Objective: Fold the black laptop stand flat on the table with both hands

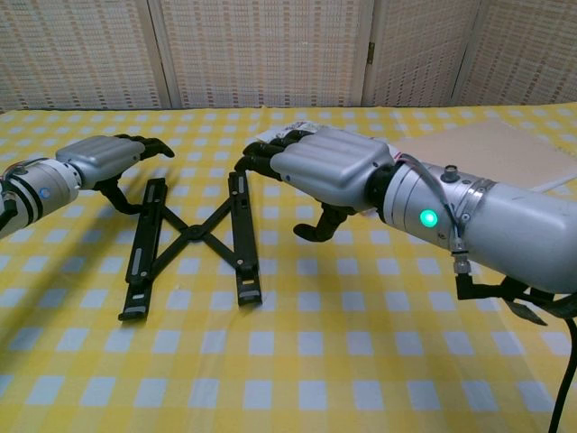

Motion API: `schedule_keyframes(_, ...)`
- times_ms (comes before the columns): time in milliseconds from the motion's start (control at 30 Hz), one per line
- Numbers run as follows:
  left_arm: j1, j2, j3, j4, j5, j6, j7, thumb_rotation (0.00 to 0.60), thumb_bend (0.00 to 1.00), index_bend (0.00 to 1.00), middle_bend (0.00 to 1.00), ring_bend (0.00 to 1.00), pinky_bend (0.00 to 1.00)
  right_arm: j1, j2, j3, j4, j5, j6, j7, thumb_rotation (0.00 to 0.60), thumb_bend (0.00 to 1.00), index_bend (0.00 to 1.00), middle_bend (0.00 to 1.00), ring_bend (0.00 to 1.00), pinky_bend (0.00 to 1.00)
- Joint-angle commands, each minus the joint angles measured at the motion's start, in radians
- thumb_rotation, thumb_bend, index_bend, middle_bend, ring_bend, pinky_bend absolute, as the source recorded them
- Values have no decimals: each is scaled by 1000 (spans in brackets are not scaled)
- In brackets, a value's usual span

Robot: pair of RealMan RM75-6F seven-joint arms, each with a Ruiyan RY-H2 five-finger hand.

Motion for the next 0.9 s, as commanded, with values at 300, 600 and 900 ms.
schedule_keyframes(300,-7,25,30,-121,59,64,14,600,312,141,71,0,70,-5,0,-25,32,-45,-7,-18,600,405,0,0,18,0)
schedule_keyframes(600,-10,38,24,-196,50,65,76,600,313,138,71,0,67,-38,-11,-69,111,-131,0,46,600,223,0,0,0,0)
schedule_keyframes(900,-3,56,14,-234,27,54,91,600,312,138,71,0,65,-79,-101,-110,277,-264,51,175,600,220,0,0,0,0)
